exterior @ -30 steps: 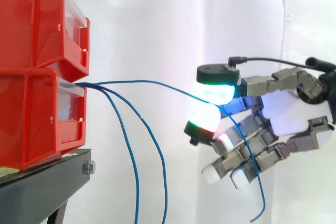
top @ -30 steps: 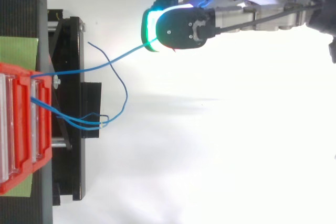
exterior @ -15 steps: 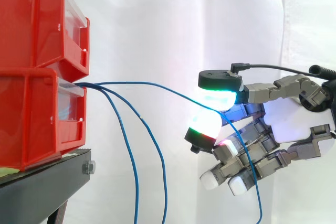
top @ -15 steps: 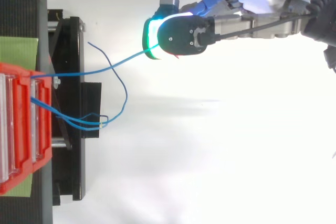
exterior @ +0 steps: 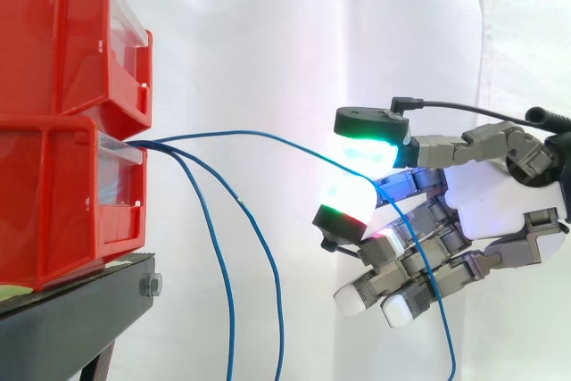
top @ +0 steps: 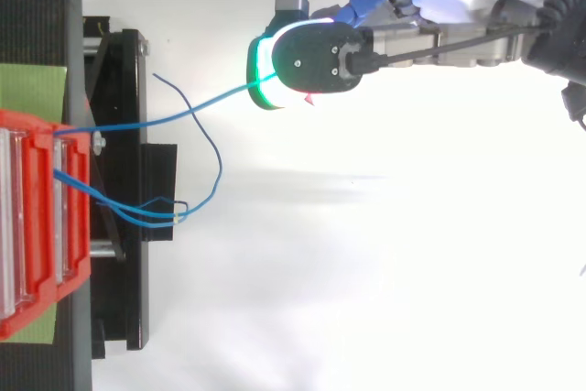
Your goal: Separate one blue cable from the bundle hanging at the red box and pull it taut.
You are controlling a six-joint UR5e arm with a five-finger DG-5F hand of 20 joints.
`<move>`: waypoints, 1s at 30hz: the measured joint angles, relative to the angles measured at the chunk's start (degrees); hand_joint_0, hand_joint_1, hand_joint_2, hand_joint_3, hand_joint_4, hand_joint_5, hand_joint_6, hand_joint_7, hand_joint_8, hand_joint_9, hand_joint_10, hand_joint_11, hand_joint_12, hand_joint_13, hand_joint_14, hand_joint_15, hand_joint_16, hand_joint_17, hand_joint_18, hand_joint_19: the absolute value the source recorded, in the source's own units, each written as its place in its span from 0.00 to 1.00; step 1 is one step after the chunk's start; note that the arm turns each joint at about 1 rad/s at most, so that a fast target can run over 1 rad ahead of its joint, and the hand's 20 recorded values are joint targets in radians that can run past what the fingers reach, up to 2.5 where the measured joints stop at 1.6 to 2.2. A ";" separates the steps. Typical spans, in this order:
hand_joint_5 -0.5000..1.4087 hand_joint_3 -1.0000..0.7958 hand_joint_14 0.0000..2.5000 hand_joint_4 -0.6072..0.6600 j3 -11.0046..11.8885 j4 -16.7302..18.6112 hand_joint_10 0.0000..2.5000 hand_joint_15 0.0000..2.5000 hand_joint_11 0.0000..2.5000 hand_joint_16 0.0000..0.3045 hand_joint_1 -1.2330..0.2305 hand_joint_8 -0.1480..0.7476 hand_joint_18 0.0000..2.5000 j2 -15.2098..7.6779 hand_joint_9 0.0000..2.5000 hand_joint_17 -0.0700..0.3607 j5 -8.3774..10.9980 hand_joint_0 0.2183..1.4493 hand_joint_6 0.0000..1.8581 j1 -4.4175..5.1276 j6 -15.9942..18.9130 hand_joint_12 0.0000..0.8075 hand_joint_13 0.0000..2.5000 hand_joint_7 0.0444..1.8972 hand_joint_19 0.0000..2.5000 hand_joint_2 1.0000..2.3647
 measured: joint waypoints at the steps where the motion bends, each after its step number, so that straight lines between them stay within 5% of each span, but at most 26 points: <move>1: 0.17 0.46 0.01 0.54 0.00 0.03 0.01 0.23 0.53 0.16 0.38 0.46 0.20 0.00 0.38 0.42 0.00 0.33 0.51 0.00 -0.01 0.43 0.23 0.63 0.27 0.02; 12: 0.15 0.29 0.01 0.42 0.01 0.09 0.01 0.22 0.52 0.16 0.33 0.43 0.21 0.02 0.36 0.41 0.01 0.41 0.51 0.01 -0.02 0.41 0.23 0.56 0.25 0.00; 30: 0.16 0.28 0.01 0.37 0.01 0.09 0.01 0.21 0.52 0.15 0.30 0.42 0.22 0.03 0.37 0.40 0.01 0.41 0.52 0.00 -0.02 0.40 0.23 0.56 0.25 0.00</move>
